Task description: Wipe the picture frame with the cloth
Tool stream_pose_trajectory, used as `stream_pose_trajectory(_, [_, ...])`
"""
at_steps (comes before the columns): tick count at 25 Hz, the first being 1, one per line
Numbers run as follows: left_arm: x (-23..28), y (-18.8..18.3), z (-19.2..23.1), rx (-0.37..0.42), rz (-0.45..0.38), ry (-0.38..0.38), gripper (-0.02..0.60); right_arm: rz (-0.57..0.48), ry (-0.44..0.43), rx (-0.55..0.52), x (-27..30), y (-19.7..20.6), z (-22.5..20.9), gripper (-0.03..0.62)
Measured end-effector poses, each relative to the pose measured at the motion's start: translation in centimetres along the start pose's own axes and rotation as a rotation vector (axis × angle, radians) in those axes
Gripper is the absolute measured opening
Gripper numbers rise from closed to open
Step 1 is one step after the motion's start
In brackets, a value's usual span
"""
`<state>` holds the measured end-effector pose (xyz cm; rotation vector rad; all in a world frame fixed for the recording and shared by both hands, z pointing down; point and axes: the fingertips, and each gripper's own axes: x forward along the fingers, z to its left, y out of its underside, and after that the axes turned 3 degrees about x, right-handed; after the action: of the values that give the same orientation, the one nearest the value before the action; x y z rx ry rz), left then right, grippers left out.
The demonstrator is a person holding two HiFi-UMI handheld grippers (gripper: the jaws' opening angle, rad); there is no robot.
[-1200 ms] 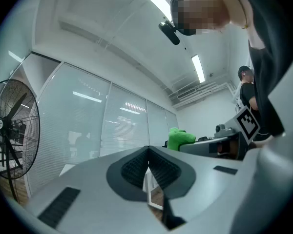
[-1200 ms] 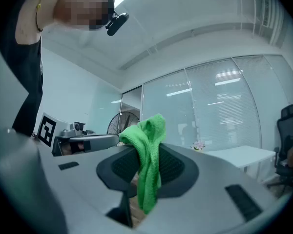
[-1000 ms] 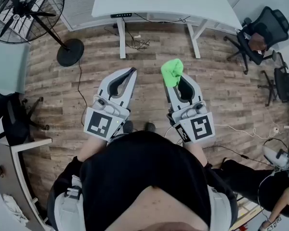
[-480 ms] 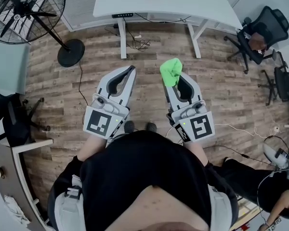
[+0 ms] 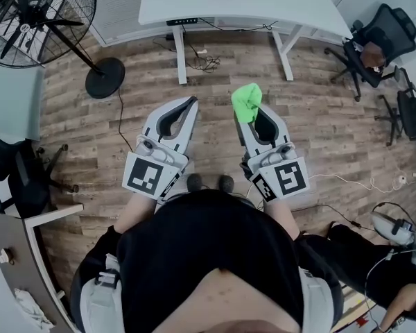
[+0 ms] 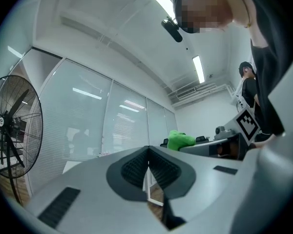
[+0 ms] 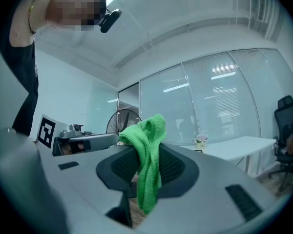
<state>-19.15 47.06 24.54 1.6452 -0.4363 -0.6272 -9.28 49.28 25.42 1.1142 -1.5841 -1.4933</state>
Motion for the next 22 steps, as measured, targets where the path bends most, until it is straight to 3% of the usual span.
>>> stream_pose_trajectory(10, [-1.6, 1.6, 2.2, -0.053, 0.0, 0.07, 0.012, 0.025, 0.074, -0.004, 0.4, 2.1, 2.6, 0.098])
stream_pose_trajectory(14, [-1.2, 1.9, 1.5, -0.037, 0.009, 0.109, 0.012, 0.012, 0.096, 0.001, 0.3, 1.6, 2.1, 0.098])
stream_pose_trajectory(22, [-0.9, 2.4, 3.7, -0.046, 0.004, 0.039, 0.012, 0.024, 0.024, -0.008, 2.9, 2.2, 2.1, 0.098])
